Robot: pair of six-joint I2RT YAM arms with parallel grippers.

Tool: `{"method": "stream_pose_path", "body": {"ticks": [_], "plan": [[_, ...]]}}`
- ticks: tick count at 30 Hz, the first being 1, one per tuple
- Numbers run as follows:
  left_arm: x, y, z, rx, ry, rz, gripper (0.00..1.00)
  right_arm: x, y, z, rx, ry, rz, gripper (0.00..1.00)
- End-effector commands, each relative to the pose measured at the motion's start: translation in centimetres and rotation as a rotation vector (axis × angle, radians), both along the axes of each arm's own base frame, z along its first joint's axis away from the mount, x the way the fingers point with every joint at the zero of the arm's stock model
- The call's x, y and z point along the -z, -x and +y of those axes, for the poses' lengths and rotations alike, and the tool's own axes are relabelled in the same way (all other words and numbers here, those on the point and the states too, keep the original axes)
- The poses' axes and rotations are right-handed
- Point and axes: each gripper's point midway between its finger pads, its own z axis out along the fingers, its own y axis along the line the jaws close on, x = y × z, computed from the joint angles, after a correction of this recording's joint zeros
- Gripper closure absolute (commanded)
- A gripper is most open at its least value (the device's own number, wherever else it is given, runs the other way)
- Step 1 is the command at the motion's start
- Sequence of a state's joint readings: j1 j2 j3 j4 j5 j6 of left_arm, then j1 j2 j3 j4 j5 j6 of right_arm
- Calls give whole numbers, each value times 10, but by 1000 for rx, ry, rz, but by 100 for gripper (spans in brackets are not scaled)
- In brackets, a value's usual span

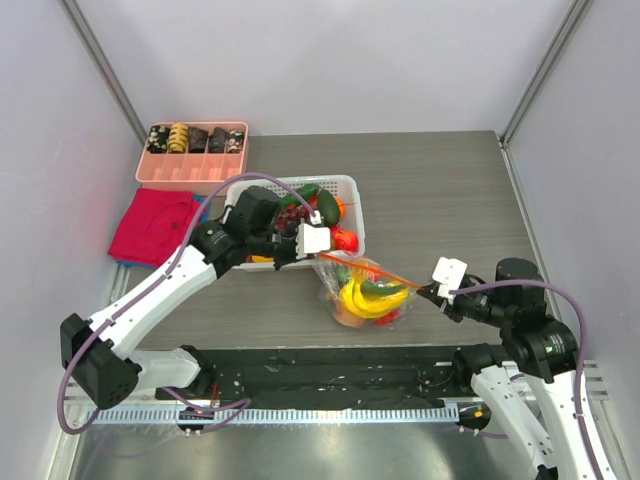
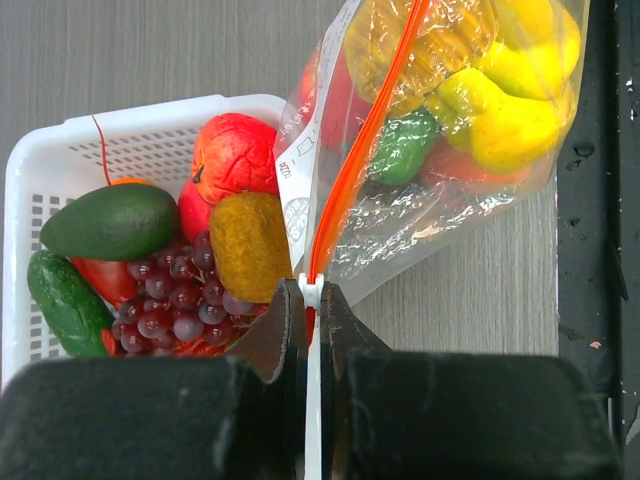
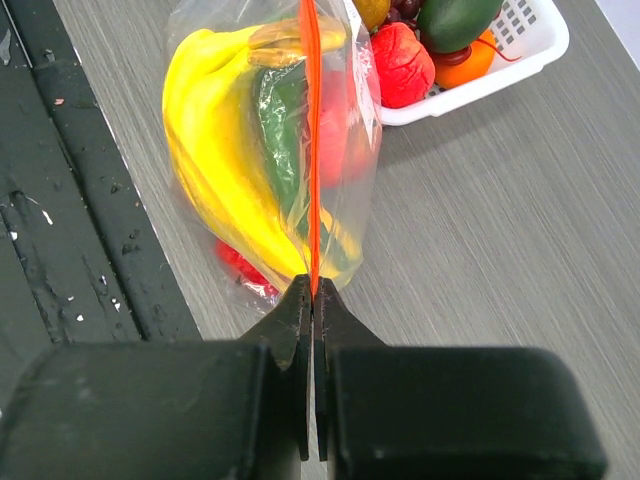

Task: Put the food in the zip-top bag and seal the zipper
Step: Zip the zipper food storage bag at the center of the board, then place the zipper food storage bag at the center of the board.

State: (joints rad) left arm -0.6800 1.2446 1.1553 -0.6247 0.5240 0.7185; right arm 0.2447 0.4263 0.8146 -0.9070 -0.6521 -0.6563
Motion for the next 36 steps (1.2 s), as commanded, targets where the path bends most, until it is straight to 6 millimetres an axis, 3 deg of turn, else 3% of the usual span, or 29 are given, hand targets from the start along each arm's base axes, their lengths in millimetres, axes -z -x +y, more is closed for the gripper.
{"method": "stream_pose_path", "body": {"ticks": [1, 6, 10, 11, 12, 13, 16, 22, 27, 31, 36], "plan": [[-11, -6, 17, -41, -11, -47, 100, -17, -1, -3, 0, 15, -81, 99], [-5, -11, 34, -79, -6, -33, 100, -11, 2, -3, -6, 19, -70, 99], [-16, -9, 25, -55, 51, -28, 100, -12, 0, 0, -19, 12, -54, 96], [-19, -9, 22, -50, 65, -22, 100, -14, 0, 1, -23, 7, -47, 71], [-27, -8, 17, -50, 92, -7, 100, -19, 1, 2, -25, -2, -39, 54], [-28, -10, 13, -52, 97, 2, 100, -20, 0, 6, -42, -14, -11, 28], [-37, -9, 3, -39, 119, 21, 100, -41, 4, 16, -68, -78, 40, 7], [-50, -7, -10, -38, 140, 32, 100, -78, -6, 40, -102, -222, 187, 9], [-56, -8, -15, -53, 151, 50, 100, -93, -19, 58, -135, -307, 325, 24], [-60, -9, -16, -51, 156, 43, 100, -73, -30, 67, -130, -228, 378, 34], [-61, -10, -16, -52, 156, 34, 100, -45, -37, 75, -143, -80, 400, 36]]}}
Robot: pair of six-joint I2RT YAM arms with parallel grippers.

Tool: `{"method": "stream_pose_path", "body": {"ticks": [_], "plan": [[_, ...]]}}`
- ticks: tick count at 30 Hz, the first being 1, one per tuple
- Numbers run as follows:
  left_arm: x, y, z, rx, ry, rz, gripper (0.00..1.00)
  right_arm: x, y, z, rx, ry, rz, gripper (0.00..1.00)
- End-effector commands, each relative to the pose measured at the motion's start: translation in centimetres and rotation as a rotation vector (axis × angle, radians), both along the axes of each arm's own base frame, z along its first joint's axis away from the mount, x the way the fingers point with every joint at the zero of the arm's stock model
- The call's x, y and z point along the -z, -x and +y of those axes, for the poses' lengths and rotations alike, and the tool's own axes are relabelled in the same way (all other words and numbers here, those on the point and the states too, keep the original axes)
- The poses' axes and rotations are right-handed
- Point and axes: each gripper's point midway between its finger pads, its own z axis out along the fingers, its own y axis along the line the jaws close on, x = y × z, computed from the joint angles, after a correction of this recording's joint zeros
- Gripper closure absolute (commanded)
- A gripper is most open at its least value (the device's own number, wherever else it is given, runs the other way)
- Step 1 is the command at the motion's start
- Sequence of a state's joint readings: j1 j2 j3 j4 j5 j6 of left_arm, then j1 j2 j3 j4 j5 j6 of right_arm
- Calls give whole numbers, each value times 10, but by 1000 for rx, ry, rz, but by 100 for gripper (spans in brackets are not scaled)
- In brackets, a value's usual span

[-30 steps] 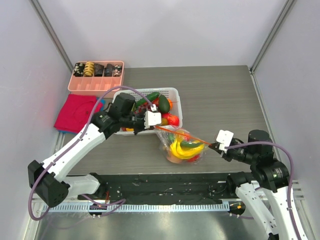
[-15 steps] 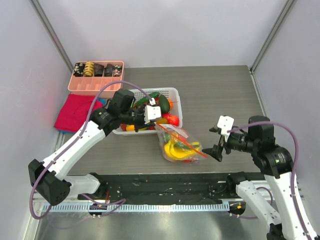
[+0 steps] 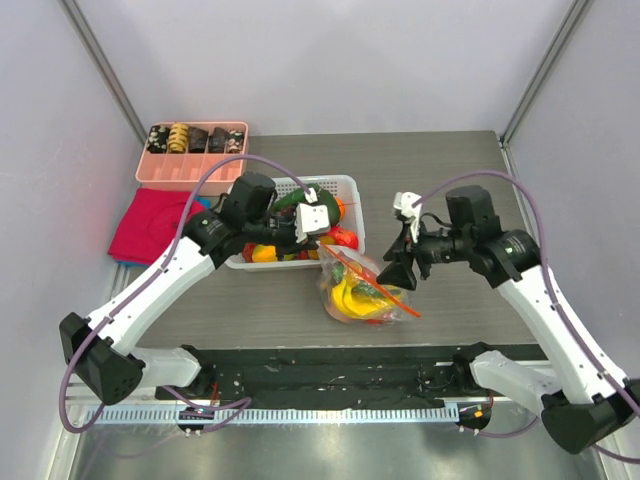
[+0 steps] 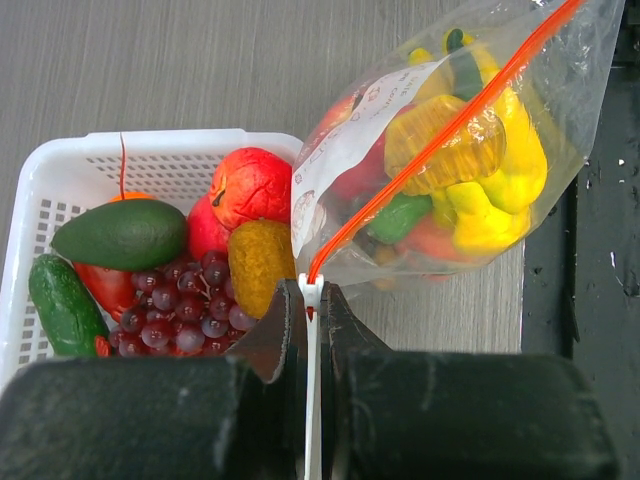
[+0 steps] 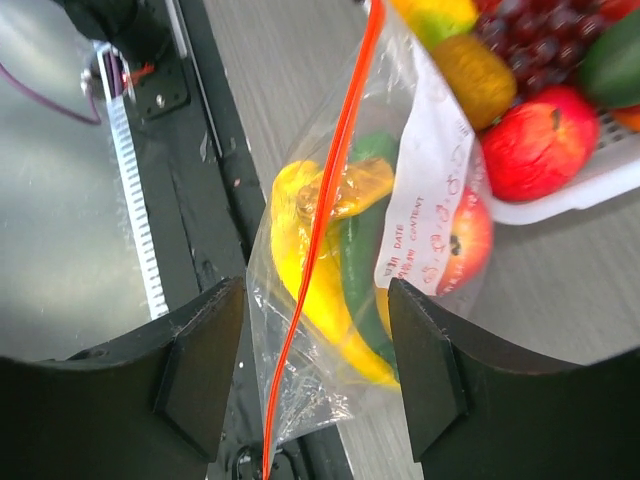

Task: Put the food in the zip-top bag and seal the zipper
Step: Place the zipper food storage bag at the center of the board.

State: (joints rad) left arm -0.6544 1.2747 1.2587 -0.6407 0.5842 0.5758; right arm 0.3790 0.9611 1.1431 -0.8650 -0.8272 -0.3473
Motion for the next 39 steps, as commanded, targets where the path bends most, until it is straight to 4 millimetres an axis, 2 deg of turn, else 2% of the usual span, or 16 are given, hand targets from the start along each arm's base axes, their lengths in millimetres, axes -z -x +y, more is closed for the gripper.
{"method": "stream_pose_path", "body": {"ticks": [1, 6, 8, 14, 20, 22, 25, 26, 27, 30, 32, 33, 36, 37, 38, 39], "plan": [[-30, -7, -6, -3, 62, -63, 100, 8, -9, 5, -18, 94, -33, 36], [-30, -7, -8, 1, 63, -61, 100, 13, -2, 21, -87, 128, -33, 36], [-28, -8, -8, -1, 58, -60, 100, 24, 0, 25, -101, 162, -22, 36], [-29, -8, -9, 4, 60, -59, 100, 45, -4, 28, -96, 226, -45, 38], [-29, -8, -10, 9, 63, -54, 100, 54, -9, 26, -84, 263, -53, 45], [-30, -8, -11, 11, 64, -55, 100, 54, -8, 25, -82, 263, -52, 53], [-31, -9, -11, 6, 67, -56, 100, 54, -5, 23, -88, 267, -50, 74], [-32, -10, -11, 2, 68, -56, 100, 53, -3, 23, -100, 266, -49, 89], [-31, -9, -11, 1, 68, -50, 100, 53, 2, 22, -117, 262, -43, 99], [-33, -7, -11, -4, 79, -29, 100, 45, 10, 15, -116, 257, -66, 99], [-34, -5, -11, -10, 86, -12, 89, 36, 15, 7, -92, 249, -104, 99], [-36, -2, -12, -16, 97, 5, 72, 34, 13, 2, -64, 261, -118, 99], [-42, -1, -12, -42, 118, 24, 45, 27, 17, -11, 1, 283, -112, 99], [-45, 0, -11, -63, 131, 47, 32, 19, 11, -17, 56, 299, -116, 99], [-48, -1, -12, -77, 140, 53, 27, 16, 9, -18, 81, 309, -106, 99], [-54, -2, -11, -104, 156, 73, 13, 4, 7, -21, 127, 297, -101, 99]]}}
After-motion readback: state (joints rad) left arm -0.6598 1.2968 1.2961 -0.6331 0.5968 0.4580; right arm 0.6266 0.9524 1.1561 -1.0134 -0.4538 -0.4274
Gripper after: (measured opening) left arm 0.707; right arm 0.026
